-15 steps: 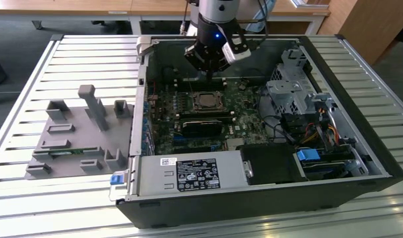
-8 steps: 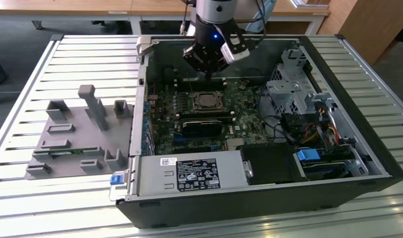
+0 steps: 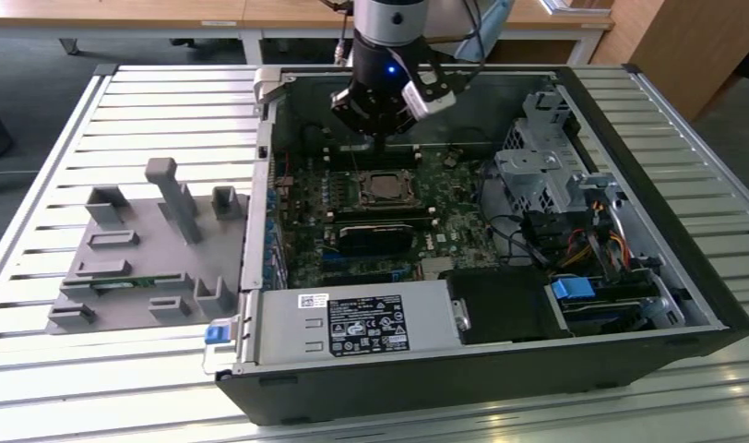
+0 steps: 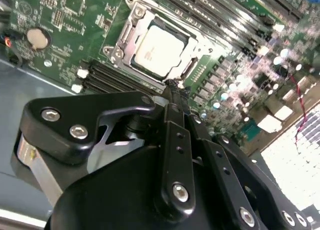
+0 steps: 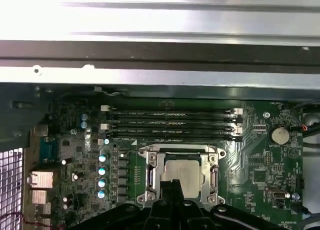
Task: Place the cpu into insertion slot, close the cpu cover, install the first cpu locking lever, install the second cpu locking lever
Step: 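Install the first cpu locking lever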
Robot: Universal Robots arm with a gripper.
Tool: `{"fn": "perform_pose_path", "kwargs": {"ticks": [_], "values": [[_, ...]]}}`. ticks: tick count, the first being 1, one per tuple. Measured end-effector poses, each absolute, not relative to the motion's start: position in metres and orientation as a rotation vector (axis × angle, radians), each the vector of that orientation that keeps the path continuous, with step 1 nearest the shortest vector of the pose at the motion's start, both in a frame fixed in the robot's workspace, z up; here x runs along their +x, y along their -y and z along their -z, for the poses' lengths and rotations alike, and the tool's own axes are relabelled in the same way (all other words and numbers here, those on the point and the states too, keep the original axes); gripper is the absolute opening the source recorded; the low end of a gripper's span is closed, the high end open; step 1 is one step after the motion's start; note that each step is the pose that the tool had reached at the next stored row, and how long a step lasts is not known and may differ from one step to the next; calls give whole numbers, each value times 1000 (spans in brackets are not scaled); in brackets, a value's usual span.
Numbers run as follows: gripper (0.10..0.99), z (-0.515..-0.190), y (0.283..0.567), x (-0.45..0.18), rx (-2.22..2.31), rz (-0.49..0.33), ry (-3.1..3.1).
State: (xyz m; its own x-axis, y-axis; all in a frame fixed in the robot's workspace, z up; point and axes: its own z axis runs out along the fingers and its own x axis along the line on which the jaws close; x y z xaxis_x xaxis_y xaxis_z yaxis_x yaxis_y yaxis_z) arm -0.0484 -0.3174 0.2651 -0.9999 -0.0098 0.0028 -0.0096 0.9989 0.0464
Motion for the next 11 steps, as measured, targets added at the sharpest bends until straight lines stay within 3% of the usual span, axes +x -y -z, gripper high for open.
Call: {"fn": "perform_pose_path", "kwargs": {"ticks": [11], "values": [[106, -263, 317, -75, 33, 83, 3151]]}}
